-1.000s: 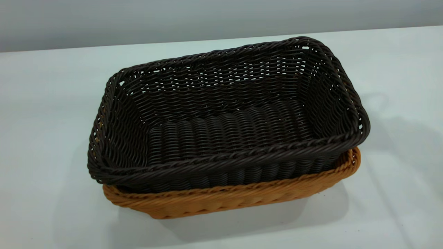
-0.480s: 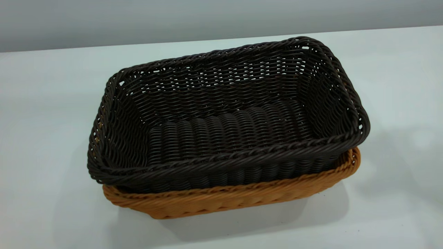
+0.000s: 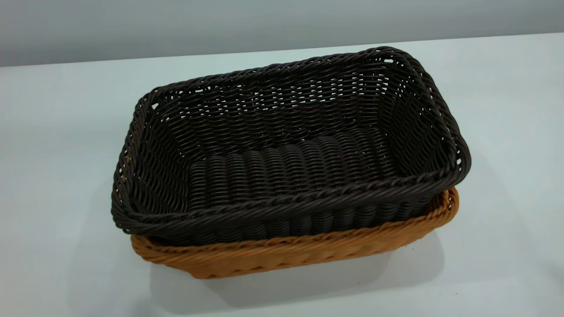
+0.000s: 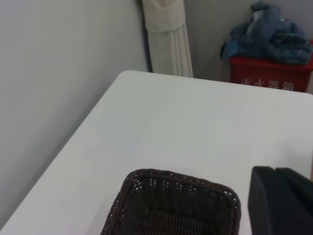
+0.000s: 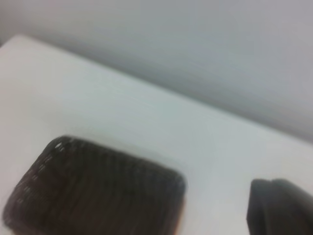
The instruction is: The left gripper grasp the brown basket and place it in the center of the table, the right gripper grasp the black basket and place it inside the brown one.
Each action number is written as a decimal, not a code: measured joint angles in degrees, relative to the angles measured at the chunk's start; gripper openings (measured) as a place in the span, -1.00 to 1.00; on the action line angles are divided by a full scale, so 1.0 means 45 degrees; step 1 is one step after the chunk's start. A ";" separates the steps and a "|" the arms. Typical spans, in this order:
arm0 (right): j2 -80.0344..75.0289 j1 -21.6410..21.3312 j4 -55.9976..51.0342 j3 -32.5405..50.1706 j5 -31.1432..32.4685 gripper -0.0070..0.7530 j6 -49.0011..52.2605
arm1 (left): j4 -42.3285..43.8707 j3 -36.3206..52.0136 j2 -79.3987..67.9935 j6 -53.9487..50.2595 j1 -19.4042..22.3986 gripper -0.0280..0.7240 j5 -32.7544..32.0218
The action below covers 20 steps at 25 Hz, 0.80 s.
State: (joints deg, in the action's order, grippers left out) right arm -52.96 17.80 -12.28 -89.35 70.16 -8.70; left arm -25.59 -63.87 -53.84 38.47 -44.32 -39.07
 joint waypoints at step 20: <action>1.1135 -0.0011 0.1472 1.0287 -0.1325 -0.98 0.1228 | 0.4109 0.4185 0.4644 -0.4758 0.0000 -0.93 -0.1391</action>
State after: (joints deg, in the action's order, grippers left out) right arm -2.86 17.75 -5.66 -43.06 64.19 -3.17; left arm -7.10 -45.04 -32.94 17.06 -44.32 -45.33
